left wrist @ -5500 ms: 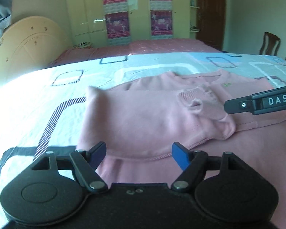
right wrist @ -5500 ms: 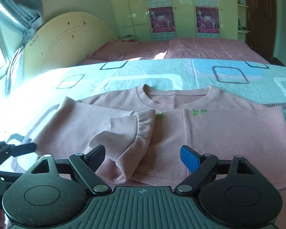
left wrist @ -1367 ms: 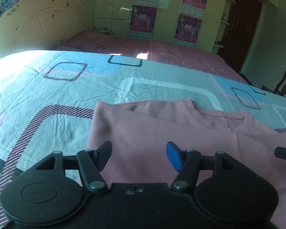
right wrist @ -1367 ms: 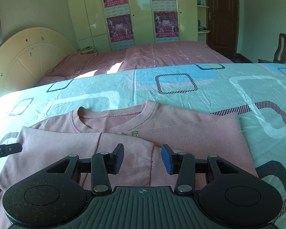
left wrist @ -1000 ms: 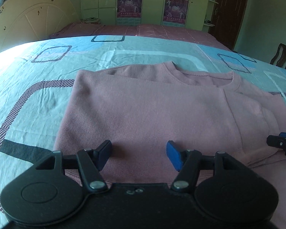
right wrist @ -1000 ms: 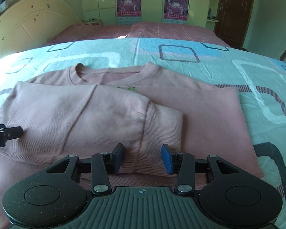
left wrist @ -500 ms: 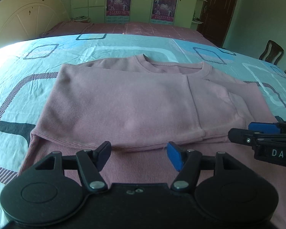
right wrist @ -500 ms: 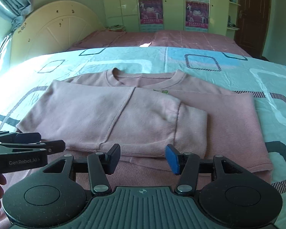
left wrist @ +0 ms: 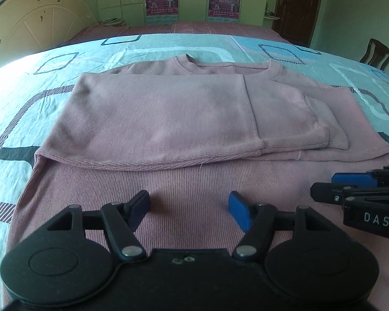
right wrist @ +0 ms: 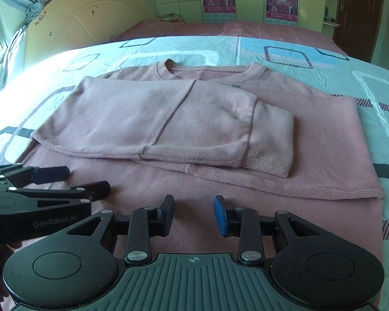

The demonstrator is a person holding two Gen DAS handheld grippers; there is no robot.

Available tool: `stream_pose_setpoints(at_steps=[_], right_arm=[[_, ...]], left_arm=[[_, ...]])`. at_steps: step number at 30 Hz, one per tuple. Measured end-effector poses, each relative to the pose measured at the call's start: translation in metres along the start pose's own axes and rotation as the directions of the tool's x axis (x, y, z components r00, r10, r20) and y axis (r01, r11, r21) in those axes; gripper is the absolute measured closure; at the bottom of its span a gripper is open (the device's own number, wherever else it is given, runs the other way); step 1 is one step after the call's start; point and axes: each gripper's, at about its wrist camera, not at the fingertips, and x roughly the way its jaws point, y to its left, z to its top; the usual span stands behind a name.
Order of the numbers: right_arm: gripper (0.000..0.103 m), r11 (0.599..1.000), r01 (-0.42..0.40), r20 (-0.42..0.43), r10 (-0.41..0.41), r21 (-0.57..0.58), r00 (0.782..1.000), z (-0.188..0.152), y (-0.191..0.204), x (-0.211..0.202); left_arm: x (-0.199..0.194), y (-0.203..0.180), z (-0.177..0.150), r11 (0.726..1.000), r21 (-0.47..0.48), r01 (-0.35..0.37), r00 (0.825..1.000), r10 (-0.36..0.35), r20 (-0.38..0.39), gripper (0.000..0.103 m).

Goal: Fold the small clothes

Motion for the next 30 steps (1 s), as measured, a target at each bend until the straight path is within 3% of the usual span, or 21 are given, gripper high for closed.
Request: stream_pose_setpoints(at_steps=[6,10,15,21,23,25,30], right_arm=[[0.069,0.997,0.06,0.011,-0.061,0.04,0.998,-0.017,-0.042,-0.018],[0.069,0.998,0.042,0.02,-0.043,0.053,0.999,-0.027,-0.048,-0.034],[0.069,0.999,-0.028,0.036,0.027,0.041,0.999,-0.039,-0.017,-0.054],[0.068,0.997,-0.079,0.06,0.078,0.015,0.995,-0.054,0.035,-0.072],[0.066,0.997,-0.07,0.056,0.068,0.024,0.996,-0.06,0.046,-0.074],[0.05,0.999,-0.049,0.037,0.048,0.019,0.998,-0.068,0.056,-0.072],[0.048,0.998,0.039,0.006,-0.039,0.039,0.999,-0.094,0.057,-0.073]], left_arm=[[-0.01,0.007,-0.012,0.999,-0.015,-0.036,0.999,0.036,-0.002,0.033],[-0.021,0.009,-0.02,0.998,-0.033,-0.059,0.998,0.058,-0.015,0.034],[-0.041,0.005,-0.027,0.998,-0.021,-0.056,0.998,0.056,-0.009,0.033],[-0.065,0.002,-0.044,1.0,0.012,0.007,1.0,-0.007,0.008,0.031],[-0.068,0.004,-0.054,0.999,0.021,0.024,1.0,-0.024,-0.003,0.031],[-0.068,0.007,-0.065,0.999,0.035,0.03,0.999,-0.029,-0.025,0.031],[-0.079,0.018,-0.089,0.996,0.083,0.029,1.0,-0.029,-0.01,0.028]])
